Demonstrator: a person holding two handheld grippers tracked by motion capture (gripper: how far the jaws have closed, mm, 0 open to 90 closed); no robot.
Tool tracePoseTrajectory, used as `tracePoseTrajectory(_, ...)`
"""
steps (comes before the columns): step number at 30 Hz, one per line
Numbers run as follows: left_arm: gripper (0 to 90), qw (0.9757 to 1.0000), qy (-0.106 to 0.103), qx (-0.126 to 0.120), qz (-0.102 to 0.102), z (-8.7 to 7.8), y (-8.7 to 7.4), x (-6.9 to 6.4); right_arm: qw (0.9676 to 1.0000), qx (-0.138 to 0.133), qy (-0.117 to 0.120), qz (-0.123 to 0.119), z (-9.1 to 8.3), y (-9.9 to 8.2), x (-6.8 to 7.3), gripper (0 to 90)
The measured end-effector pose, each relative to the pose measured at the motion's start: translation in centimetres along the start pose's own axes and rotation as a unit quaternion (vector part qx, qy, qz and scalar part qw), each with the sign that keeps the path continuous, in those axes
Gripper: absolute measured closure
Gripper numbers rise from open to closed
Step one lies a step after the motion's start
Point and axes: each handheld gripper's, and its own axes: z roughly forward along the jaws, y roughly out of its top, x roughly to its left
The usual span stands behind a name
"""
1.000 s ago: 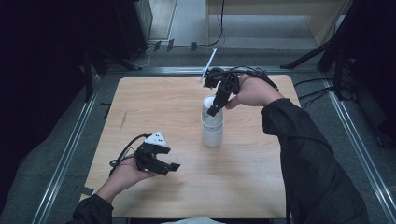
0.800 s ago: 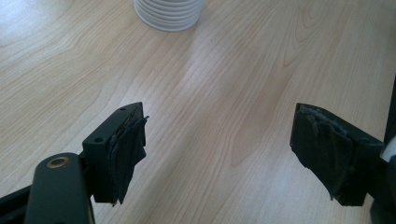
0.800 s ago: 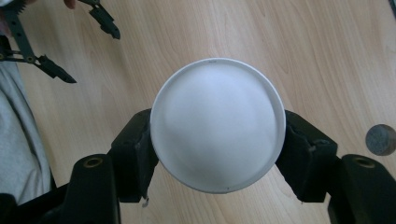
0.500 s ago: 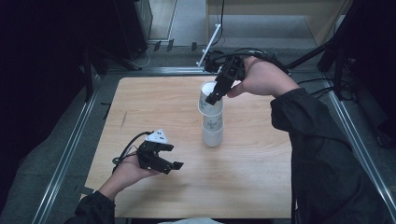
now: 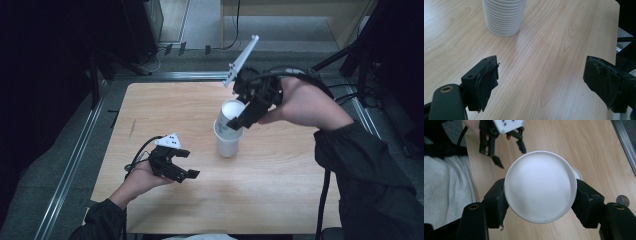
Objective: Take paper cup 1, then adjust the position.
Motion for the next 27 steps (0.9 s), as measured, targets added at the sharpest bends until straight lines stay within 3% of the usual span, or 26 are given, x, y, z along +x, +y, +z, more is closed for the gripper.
tracePoseTrajectory(7, 13.6, 0.9998, -0.016, 0.01, 0.01, 0.9, 0.6, 0.2, 0.9996, -0.008, 0.021, 0.014, 3.4, -4.6, 1.2, 35.3)
tracePoseTrajectory(8, 13.6, 0.9998, -0.016, 0.01, 0.01, 0.9, 0.6, 0.2, 0.9996, -0.008, 0.021, 0.014, 3.4, -4.6, 1.2, 35.3)
tracePoseTrajectory(11, 13.8, 0.9994, -0.019, 0.016, 0.026, 1.4, 0.7, 0.2, 0.9987, -0.024, 0.032, 0.03, 5.5, -6.8, 1.2, 35.3)
tracePoseTrajectory(15, 14.3, 0.9993, -0.029, 0.017, 0.018, 1.7, 0.8, 0.4, 0.9976, -0.034, 0.038, 0.046, 7.9, -9.0, 1.2, 35.4)
tracePoseTrajectory(20, 14.4, 0.999, -0.034, 0.016, 0.023, 1.6, 0.7, 0.4, 0.9944, -0.086, 0.038, 0.049, 10.0, -11.0, 1.5, 35.4)
tracePoseTrajectory(22, 14.4, 0.999, -0.034, 0.015, 0.024, 1.6, 0.7, 0.4, 0.9918, -0.11, 0.04, 0.052, 10.9, -11.5, 1.7, 35.6)
tracePoseTrajectory(27, 14.4, 0.9986, -0.04, 0.011, 0.032, 1.4, 0.7, 0.2, 0.9884, -0.13, 0.055, 0.055, 13.2, -12.4, 2.0, 35.5)
